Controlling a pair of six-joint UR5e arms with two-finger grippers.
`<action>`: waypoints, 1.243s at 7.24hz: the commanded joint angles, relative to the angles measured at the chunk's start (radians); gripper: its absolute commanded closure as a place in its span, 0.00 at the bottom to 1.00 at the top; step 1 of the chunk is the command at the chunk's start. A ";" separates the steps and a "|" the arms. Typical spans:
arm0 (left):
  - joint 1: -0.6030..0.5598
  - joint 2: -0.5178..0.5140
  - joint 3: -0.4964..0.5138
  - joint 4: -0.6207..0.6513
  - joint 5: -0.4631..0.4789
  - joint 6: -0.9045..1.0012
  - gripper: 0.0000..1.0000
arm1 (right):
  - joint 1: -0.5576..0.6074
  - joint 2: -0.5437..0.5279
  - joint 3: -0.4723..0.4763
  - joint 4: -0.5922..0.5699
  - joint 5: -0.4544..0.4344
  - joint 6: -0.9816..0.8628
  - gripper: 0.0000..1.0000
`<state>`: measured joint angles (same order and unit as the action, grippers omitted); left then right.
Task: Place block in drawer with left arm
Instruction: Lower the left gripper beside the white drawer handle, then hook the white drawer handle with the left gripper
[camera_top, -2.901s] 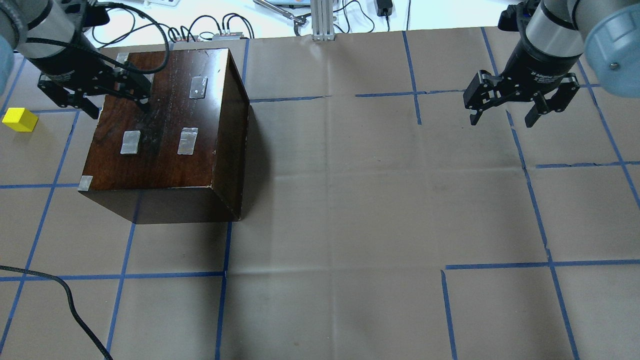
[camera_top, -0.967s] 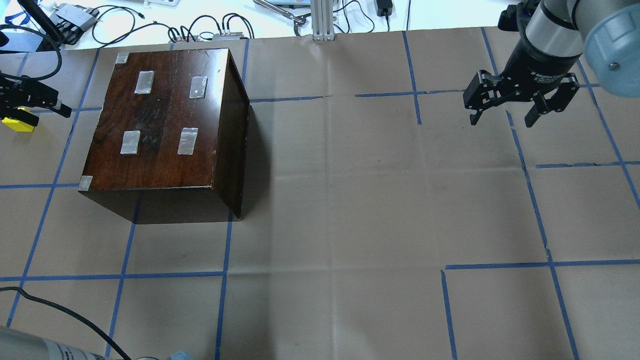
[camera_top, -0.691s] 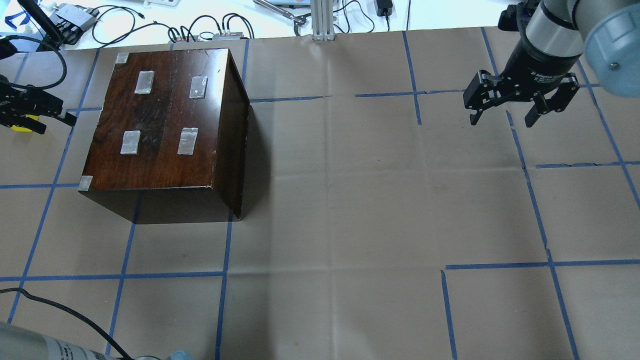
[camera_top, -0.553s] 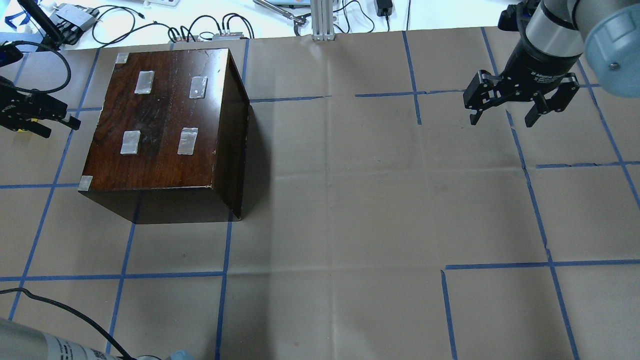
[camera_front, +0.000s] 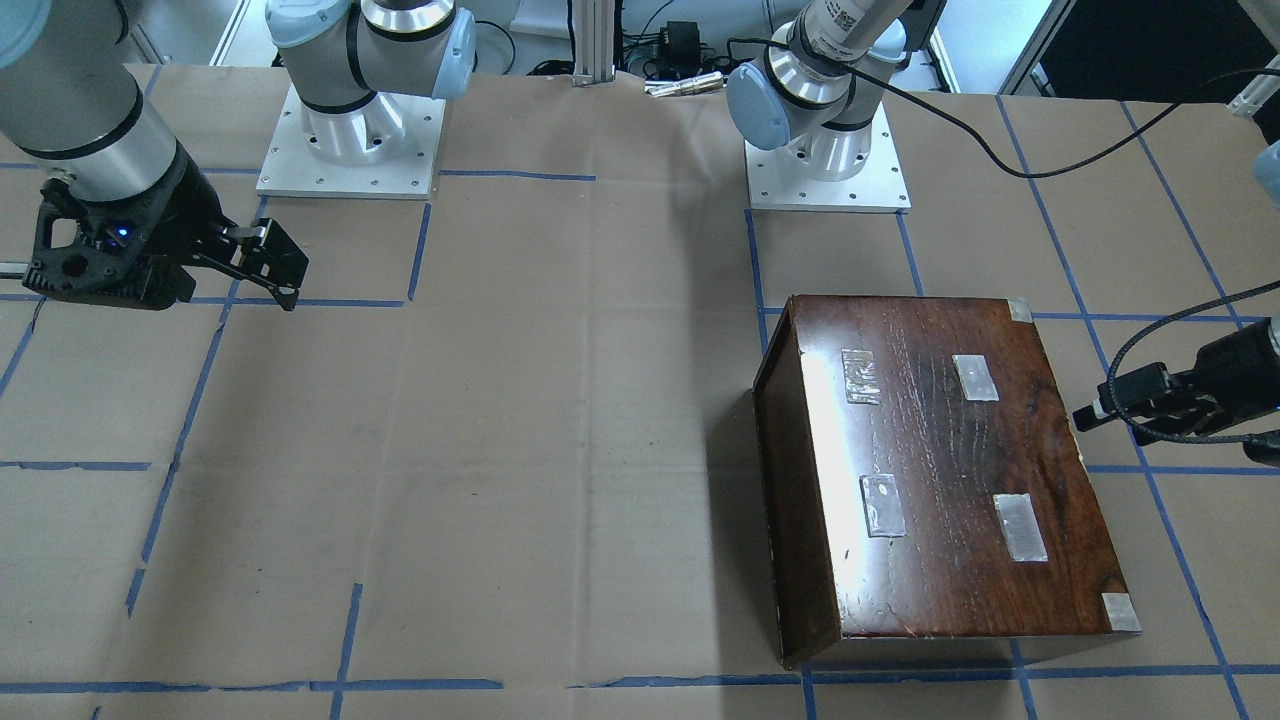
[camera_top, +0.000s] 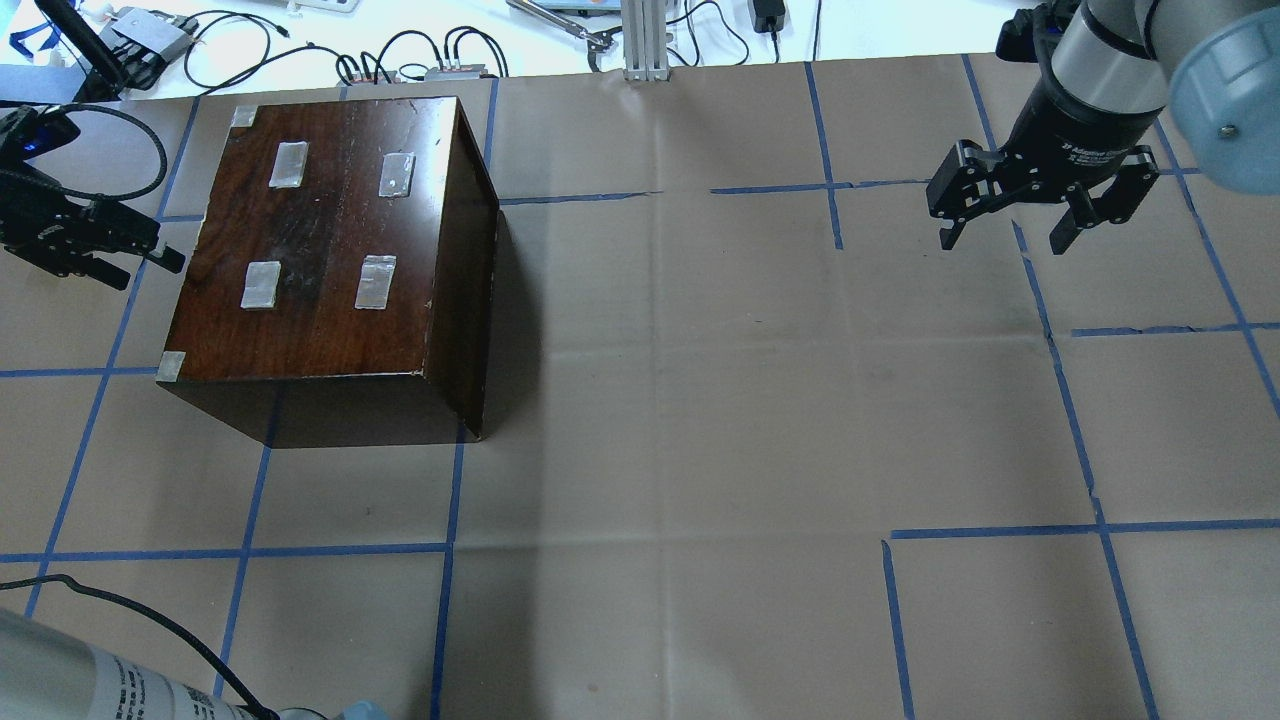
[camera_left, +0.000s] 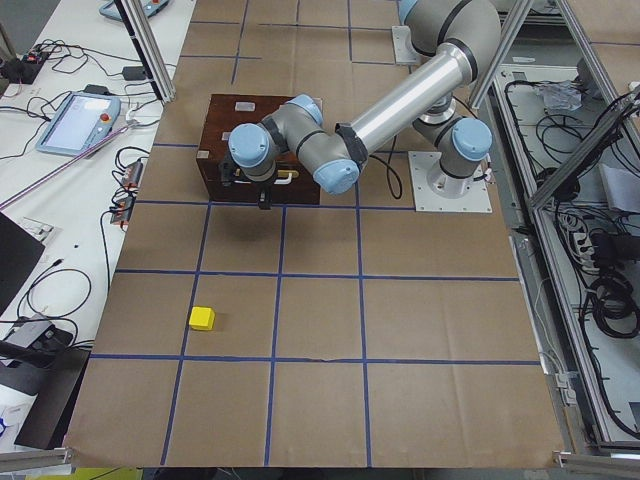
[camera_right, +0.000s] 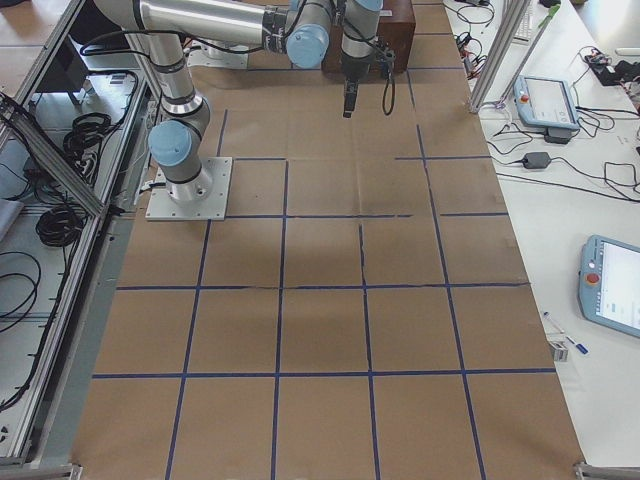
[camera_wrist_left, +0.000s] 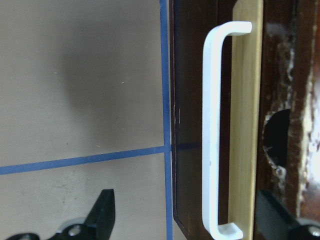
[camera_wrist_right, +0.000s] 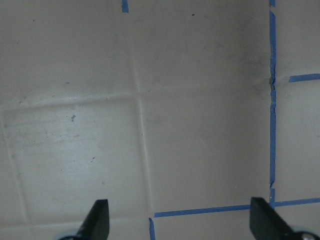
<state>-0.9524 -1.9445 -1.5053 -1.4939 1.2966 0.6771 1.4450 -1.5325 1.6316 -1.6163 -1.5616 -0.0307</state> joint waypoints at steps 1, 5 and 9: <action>-0.003 -0.020 -0.003 0.004 0.003 -0.002 0.01 | 0.000 0.000 0.001 -0.001 0.000 0.000 0.00; -0.006 -0.051 0.004 0.033 0.003 -0.001 0.01 | 0.000 0.000 0.001 -0.001 0.000 0.000 0.00; -0.008 -0.074 0.004 0.075 -0.016 -0.005 0.01 | 0.000 0.000 0.001 0.000 0.000 0.000 0.00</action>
<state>-0.9608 -2.0142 -1.4976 -1.4353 1.2829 0.6730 1.4450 -1.5324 1.6322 -1.6162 -1.5616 -0.0307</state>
